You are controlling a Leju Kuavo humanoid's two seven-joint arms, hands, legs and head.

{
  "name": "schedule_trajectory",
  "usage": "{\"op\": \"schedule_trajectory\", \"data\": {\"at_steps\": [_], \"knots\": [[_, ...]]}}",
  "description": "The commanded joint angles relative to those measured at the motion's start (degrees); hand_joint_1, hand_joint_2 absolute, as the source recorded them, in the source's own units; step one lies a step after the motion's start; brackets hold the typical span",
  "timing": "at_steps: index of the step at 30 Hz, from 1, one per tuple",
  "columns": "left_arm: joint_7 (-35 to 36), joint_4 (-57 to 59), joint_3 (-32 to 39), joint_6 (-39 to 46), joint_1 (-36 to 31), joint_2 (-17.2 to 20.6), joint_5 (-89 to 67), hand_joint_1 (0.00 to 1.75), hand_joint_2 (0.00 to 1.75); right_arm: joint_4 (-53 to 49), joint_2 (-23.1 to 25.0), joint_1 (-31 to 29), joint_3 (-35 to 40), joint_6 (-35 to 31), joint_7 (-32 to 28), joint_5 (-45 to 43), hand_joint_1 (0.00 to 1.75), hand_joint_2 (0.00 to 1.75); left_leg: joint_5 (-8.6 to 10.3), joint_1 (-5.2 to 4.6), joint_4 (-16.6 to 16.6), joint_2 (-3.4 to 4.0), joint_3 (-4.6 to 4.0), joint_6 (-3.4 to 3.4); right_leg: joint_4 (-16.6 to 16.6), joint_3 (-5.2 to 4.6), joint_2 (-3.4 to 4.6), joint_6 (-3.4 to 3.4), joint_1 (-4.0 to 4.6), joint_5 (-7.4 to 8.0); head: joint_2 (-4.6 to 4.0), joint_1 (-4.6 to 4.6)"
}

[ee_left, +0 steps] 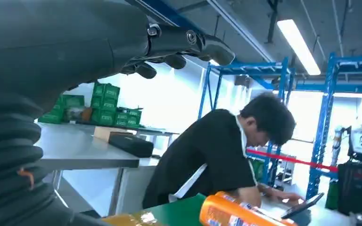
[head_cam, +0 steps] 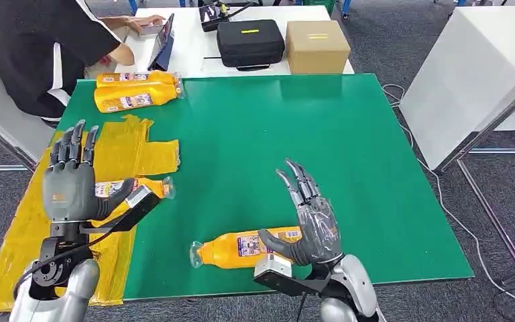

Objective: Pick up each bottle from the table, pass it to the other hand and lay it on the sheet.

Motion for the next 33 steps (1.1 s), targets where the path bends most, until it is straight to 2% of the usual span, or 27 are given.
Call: {"op": "schedule_trajectory", "data": {"at_steps": [1,3,6,11,14,17,20,27,33], "knots": [[-12.8,-2.0,-2.9,-3.8,-0.2,1.1,31.1,0.0,1.75,1.6,-1.5,1.2,-1.1,-1.8,0.8,2.2,0.0,1.75,-0.02,0.03,0.0,-0.06,0.07,-0.1,-0.1,0.11,-0.07,-0.02,0.03,-0.03,0.0,0.0],[-15.9,-0.9,-1.3,-6.7,0.3,0.9,38.9,0.0,1.75,2.2,-2.3,1.1,-0.4,-1.5,2.6,4.7,0.0,1.75,-0.05,0.03,-0.1,-0.02,0.16,-0.13,-0.1,0.19,-0.02,-0.03,0.02,-0.04,-0.02,0.0],[-18.3,1.5,-0.3,-10.2,0.2,1.1,44.1,0.0,1.75,3.8,-3.7,-0.1,1.6,4.1,6.0,5.7,0.0,1.75,-0.03,0.02,-0.1,0.08,0.18,-0.12,-0.1,0.18,0.07,-0.03,0.02,0.0,-0.02,0.0],[-18.5,2.0,-0.2,-10.3,0.1,1.1,44.2,0.0,1.75,4.1,-3.7,-0.3,1.7,4.0,6.0,5.7,0.0,1.75,-0.04,0.03,-0.1,0.04,0.22,-0.17,-0.1,0.24,0.03,-0.04,0.03,-0.02,-0.02,0.0],[-19.5,3.2,-0.3,-13.5,-0.5,1.0,47.8,0.0,1.75,5.4,-5.5,-1.5,3.3,9.9,6.8,3.5,0.0,1.75,-0.03,0.02,-0.1,0.04,0.15,-0.12,-0.1,0.17,0.05,-0.03,0.02,0.0,0.0,0.0],[-20.4,4.5,-0.1,-15.6,-0.8,0.7,50.2,0.0,1.75,6.8,-6.7,-2.2,5.3,15.1,4.8,-1.3,0.0,1.75,-0.02,0.02,-0.1,0.03,0.14,-0.1,-0.1,0.16,0.05,-0.02,0.02,0.01,-0.02,0.0],[-20.9,4.5,0.0,-16.7,-0.7,0.4,51.1,0.0,1.75,8.2,-7.1,-2.7,7.7,17.3,4.2,-2.3,0.0,1.75,-0.03,0.03,-0.1,0.05,0.21,-0.13,-0.1,0.24,0.06,-0.03,0.03,0.0,0.0,0.0],[-20.1,4.5,0.1,-17.8,-1.0,0.0,51.0,0.0,1.75,14.5,-6.8,-4.7,10.5,19.6,7.2,-2.6,0.0,1.75,-0.03,0.05,-0.1,0.1,0.24,-0.16,-0.2,0.26,0.1,-0.04,0.05,0.03,0.0,0.0],[-19.9,7.9,-0.5,-18.1,-3.1,-0.7,51.0,0.0,1.75,18.1,-8.2,-5.3,9.7,17.3,10.4,-2.2,0.0,1.75,-0.01,0.04,-0.1,-0.03,0.2,-0.14,-0.1,0.26,-0.02,-0.02,0.04,0.01,-0.02,-0.02]]}}
